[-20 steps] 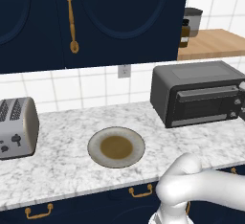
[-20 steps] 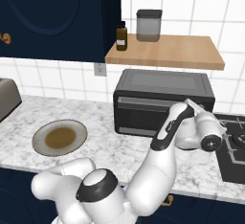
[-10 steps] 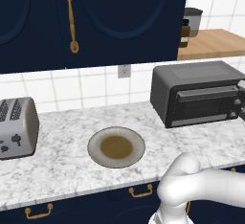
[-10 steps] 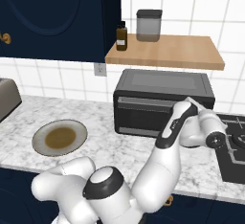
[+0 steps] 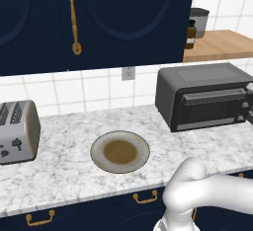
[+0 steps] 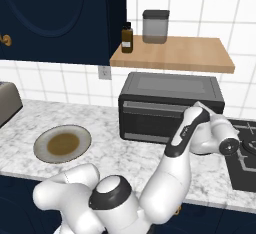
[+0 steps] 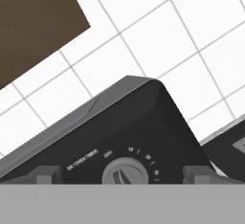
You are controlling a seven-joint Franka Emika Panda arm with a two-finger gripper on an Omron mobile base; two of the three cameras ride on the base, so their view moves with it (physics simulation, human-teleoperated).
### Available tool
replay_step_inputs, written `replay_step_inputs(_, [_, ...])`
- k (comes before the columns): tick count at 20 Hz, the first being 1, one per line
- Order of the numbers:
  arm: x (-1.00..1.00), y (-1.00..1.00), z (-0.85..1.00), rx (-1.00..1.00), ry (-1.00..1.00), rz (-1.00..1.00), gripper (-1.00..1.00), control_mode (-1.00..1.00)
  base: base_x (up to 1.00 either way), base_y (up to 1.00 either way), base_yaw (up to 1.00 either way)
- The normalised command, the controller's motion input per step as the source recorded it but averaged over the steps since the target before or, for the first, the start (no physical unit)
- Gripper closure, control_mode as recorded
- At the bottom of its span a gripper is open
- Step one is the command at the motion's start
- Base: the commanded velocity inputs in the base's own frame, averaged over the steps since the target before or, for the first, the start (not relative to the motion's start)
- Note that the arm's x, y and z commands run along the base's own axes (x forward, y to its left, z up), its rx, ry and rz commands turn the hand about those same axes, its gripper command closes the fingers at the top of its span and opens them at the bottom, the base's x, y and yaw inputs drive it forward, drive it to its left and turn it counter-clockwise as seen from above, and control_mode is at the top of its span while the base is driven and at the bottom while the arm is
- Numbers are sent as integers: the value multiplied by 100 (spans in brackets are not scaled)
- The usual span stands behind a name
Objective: Pick up the kebab skewer and baguette bread, and place them inside the toaster oven. Close the toaster oven door and start by setting the timer.
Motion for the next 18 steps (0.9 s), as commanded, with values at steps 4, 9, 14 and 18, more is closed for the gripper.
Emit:
replay_step_inputs(4, [13, 0, 0, 0, 0, 2, -100, -100, 0, 0, 0])
replay_step_inputs(9, [9, 0, -6, 0, 0, 2, -100, -100, 0, 0, 0])
replay_step_inputs(14, [0, 0, -12, 0, 0, 1, -100, -100, 0, 0, 0])
replay_step_inputs(18, [0, 0, -10, 0, 0, 1, -100, -100, 0, 0, 0])
